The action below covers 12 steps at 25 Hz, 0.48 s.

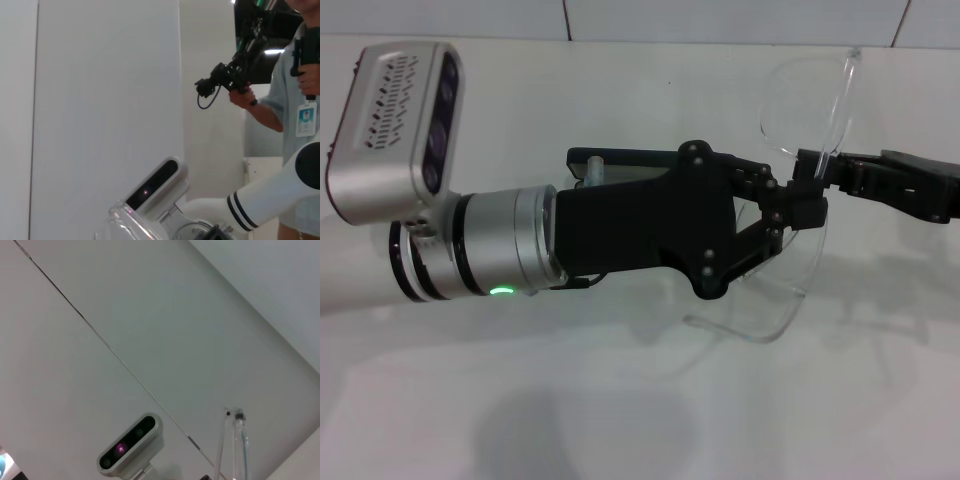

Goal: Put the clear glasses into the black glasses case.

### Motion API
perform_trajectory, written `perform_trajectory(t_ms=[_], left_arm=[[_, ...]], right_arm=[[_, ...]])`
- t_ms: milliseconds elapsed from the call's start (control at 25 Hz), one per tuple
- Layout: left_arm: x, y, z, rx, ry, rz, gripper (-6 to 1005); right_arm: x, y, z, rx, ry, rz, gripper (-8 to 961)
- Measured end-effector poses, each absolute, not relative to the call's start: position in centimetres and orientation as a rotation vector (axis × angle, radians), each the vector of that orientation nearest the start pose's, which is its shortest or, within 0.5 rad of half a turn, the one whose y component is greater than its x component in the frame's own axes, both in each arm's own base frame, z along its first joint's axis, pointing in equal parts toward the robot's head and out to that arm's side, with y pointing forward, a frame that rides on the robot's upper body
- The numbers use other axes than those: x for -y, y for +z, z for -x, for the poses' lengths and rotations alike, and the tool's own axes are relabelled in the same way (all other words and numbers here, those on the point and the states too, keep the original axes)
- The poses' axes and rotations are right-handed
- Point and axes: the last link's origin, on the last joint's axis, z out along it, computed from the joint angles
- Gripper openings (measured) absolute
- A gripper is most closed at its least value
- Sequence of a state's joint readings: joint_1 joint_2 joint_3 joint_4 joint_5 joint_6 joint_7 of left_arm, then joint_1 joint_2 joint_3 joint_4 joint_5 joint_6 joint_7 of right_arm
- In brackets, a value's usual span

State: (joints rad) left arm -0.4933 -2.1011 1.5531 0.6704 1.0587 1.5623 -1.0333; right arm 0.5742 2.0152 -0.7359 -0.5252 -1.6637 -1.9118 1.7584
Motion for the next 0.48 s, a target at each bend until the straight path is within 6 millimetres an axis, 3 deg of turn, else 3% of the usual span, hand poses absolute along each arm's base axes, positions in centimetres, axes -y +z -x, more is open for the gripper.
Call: perform_trajectory(t_ms=[480], left_arm=[[-28.4, -2.8, 14.2, -0.078, -1.567, 2.609, 83]], right_arm=[[-31.9, 3.1, -23.9, -1.126, 1.301, 2.615, 87]])
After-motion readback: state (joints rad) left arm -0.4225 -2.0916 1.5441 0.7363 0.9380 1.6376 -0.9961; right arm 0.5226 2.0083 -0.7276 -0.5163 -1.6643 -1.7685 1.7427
